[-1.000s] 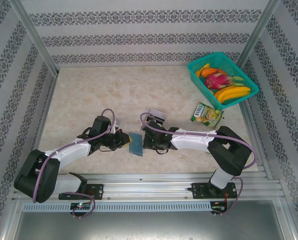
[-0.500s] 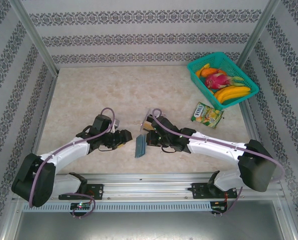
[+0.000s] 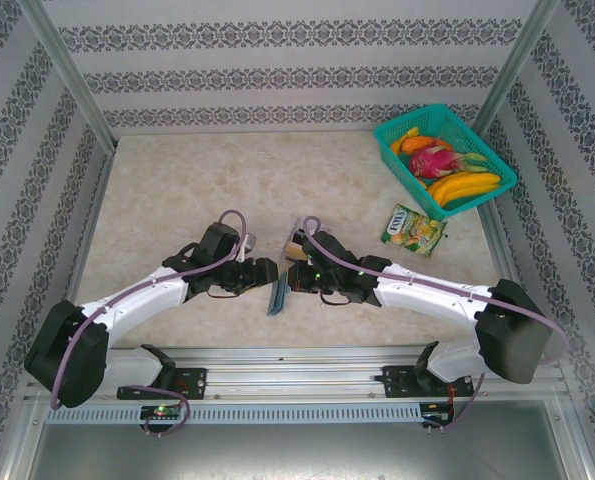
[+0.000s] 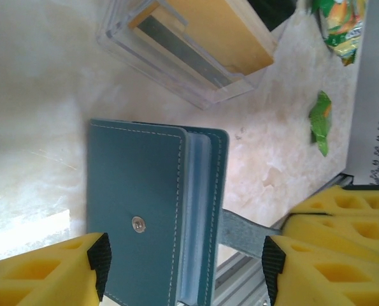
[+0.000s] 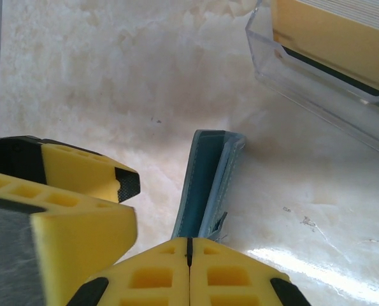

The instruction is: Put the credit cards into the card holder

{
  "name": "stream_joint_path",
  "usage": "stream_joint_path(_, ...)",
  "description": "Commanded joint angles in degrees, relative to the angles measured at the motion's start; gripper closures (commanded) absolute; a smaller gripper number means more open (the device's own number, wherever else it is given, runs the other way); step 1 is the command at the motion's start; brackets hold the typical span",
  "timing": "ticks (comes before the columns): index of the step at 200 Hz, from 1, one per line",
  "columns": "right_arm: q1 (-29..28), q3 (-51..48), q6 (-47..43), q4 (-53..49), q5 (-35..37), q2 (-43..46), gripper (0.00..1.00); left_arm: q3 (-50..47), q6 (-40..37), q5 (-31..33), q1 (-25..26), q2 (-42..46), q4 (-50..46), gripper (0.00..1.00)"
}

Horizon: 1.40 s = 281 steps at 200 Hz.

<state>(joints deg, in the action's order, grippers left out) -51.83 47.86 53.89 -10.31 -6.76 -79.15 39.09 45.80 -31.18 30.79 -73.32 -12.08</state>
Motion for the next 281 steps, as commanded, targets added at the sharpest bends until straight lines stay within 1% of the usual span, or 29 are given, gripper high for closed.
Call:
stream_joint_path(1, 0.5, 0.9, 0.5, 1.6, -0.6, 0.7, 0.94, 2.0, -2.9, 2.0, 1.4, -1.7, -4.6, 0.37)
stream_joint_path(23, 0.5, 0.9, 0.5, 1.5, -0.6, 0.6, 0.94, 3.3, -4.0, 3.3, 2.6, -3.6, -6.4, 0.4)
stream_joint_path(39, 0.6, 0.9, 0.6, 1.5, -0.6, 0.5, 0.94, 3.9, -4.7, 4.6, 3.3, -4.8, -7.6, 0.47)
stream_joint_path(52, 0.5, 0.9, 0.6, 1.4, -0.6, 0.6, 0.94, 4.2, -4.6, 6.1, 3.5, -5.9, -8.5, 0.54)
stream_joint_path(60, 0.5, 0.9, 0.6, 0.9, -0.2, 0.7, 0.94, 4.4, -4.6, 7.4, 3.5, -6.5, -9.4, 0.62)
stream_joint_path(69, 0.5, 0.7, 0.7, -0.1, 0.8, 1.0, 0.94, 4.5, -4.6, 9.0, 3.6, -6.9, -10.4, 0.7)
stream_joint_path(85, 0.7, 0.4, 0.6, -4.2, 4.0, 1.9, 0.94, 3.8, -4.1, 10.8, 3.6, -6.3, -10.7, 0.8)
stream_joint_path(112, 1.4, -1.5, 0.3, -12.7, 10.1, 3.3, 0.93, 1.9, -2.6, 11.4, 3.6, -3.9, -9.0, 0.86)
stream_joint_path(130, 2.9, -4.2, 0.2, -13.6, 11.1, 3.4, 0.92, 0.7, -1.9, 11.4, 3.6, -3.2, -7.5, 0.92)
stream_joint_path(150, 4.0, -6.5, 0.3, -13.1, 11.2, 2.0, 0.88, 0.2, -1.3, 10.4, 3.6, -3.2, -5.8, 0.97)
stream_joint_path(163, 4.1, -6.8, 0.0, -12.8, 10.9, 0.4, 0.87, 0.1, -1.0, 9.7, 3.6, -3.2, -5.0, 0.98)
stream_joint_path(170, 4.1, -6.5, -0.1, -13.1, 10.8, -0.7, 0.83, 0.2, -0.9, 9.6, 3.6, -3.3, -5.0, 0.99)
stream_joint_path(182, 4.0, -5.2, -0.3, -14.5, 10.8, -2.1, 0.79, 0.5, -0.7, 9.3, 3.6, -3.3, -5.0, 0.99)
stream_joint_path(188, 3.9, -4.3, -0.3, -15.5, 11.0, -2.4, 0.74, 0.6, -0.7, 9.0, 3.6, -3.4, -5.0, 1.0)
stream_joint_path(195, 3.6, -3.4, -0.2, -16.8, 11.7, -2.5, 0.71, 0.6, -0.4, 9.1, 3.6, -3.1, -4.8, 1.0)
stream_joint_path(210, 3.0, -1.6, -0.4, -18.9, 13.9, -1.0, 0.69, 0.5, 0.2, 9.3, 3.7, -2.6, -4.9, 1.0)
stream_joint_path(221, 2.7, -1.1, -0.2, -19.5, 15.1, 0.9, 0.61, 0.5, 0.3, 9.6, 3.6, -2.0, -5.0, 1.0)
stream_joint_path(237, 2.8, -1.1, 0.5, -19.7, 16.1, 4.5, 0.58, 0.6, 0.3, 9.9, 3.6, -1.5, -5.3, 1.0)
stream_joint_path(242, 2.7, -1.2, 0.7, -19.6, 16.4, 5.6, 0.55, 0.6, 0.4, 10.0, 3.6, -1.4, -5.4, 1.0)
stream_joint_path(249, 2.7, -1.4, 0.8, -19.2, 16.7, 7.2, 0.5, 0.6, 0.5, 10.0, 3.6, -1.4, -5.4, 1.0)
stream_joint_path(263, 2.7, -2.1, 0.7, -17.1, 16.3, 9.8, 0.5, 0.4, 1.0, 9.8, 3.6, -1.3, -5.0, 1.0)
stream_joint_path(281, 2.3, -4.0, -0.5, -7.5, 9.7, 11.0, 0.51, 0.1, 1.4, 9.6, 3.6, -1.2, -4.3, 1.0)
